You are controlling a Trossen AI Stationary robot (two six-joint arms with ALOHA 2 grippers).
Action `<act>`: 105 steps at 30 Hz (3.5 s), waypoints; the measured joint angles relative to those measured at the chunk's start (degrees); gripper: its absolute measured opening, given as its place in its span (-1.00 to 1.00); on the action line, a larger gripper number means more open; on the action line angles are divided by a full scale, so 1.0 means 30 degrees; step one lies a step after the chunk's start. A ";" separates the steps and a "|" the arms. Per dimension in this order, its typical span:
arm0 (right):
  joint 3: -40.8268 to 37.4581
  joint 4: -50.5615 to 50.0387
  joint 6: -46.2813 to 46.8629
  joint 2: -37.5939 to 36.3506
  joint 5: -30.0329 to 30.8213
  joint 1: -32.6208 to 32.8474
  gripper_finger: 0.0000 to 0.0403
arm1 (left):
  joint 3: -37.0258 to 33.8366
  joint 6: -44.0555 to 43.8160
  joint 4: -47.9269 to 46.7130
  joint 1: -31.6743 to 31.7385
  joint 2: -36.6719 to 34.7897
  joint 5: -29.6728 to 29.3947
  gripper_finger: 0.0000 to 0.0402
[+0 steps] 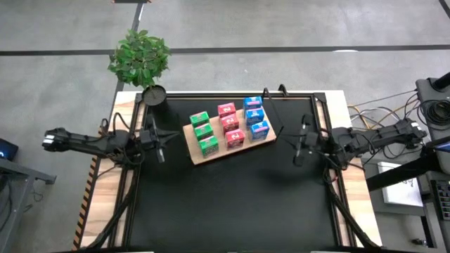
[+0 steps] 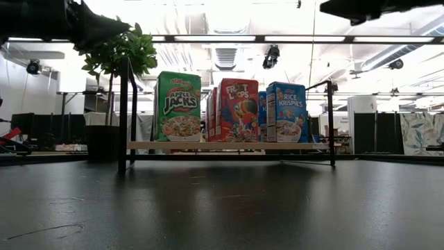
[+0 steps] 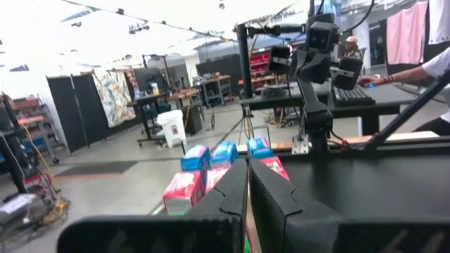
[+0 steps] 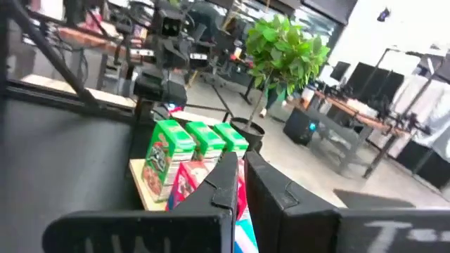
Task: Stack cereal on shelf
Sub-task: Adjust the blue cereal box, then return to Home Position
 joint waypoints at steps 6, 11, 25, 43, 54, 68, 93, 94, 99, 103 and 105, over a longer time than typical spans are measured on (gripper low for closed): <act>0.3086 -0.2365 0.1185 0.3682 0.0678 -0.0965 -0.91 | 0.0222 0.0916 0.1017 0.0000 0.0569 -0.0015 -1.00; 0.6252 -0.5587 0.1668 0.6217 -0.0981 -0.2953 -0.91 | 0.0222 0.0858 0.1024 0.0000 0.0624 -0.0015 -1.00; 0.8894 -0.6842 0.0167 1.0119 -0.8645 -1.0389 -0.91 | 0.0222 0.0787 0.1010 0.0007 0.0638 -0.0022 -1.00; 0.8948 -0.6469 -0.1050 1.2523 -0.8756 -1.1777 -0.91 | 0.0230 0.0852 0.0956 0.0003 0.0638 -0.0033 -1.00; 0.8917 -0.7499 -0.2652 1.2578 -0.8770 -1.2052 -0.91 | 0.0230 0.0852 0.0915 0.0005 0.0638 -0.0034 -1.00; 0.8895 -0.7750 -0.3108 1.1980 -0.8770 -1.2073 -0.91 | 0.0230 0.0852 0.0933 0.0007 0.0646 -0.0029 -1.00; -0.0145 0.0845 -0.0787 0.2049 -1.2915 -0.8644 -0.91 | 0.0215 0.0754 -0.3553 0.0007 0.0089 0.0037 -1.00; -0.0618 0.1219 -0.0787 0.1644 -1.2915 -0.8650 -0.91 | 0.0215 0.0754 -0.3729 0.0007 -0.0050 0.0044 -1.00; -0.2538 0.3346 -0.0917 -0.0099 -1.2923 -0.8649 -0.91 | 0.0201 0.0590 -0.4229 0.0015 -0.0878 0.0906 -1.00; -0.4004 0.4823 -0.1575 -0.1201 -1.2925 -0.8650 -0.91 | 0.0193 0.0348 -0.4527 0.0015 -0.1546 0.1027 -1.00; -0.4432 0.5122 -0.1727 -0.1728 -1.2923 -0.8663 -0.91 | 0.0193 0.0289 -0.4581 0.0015 -0.1852 0.1027 -1.00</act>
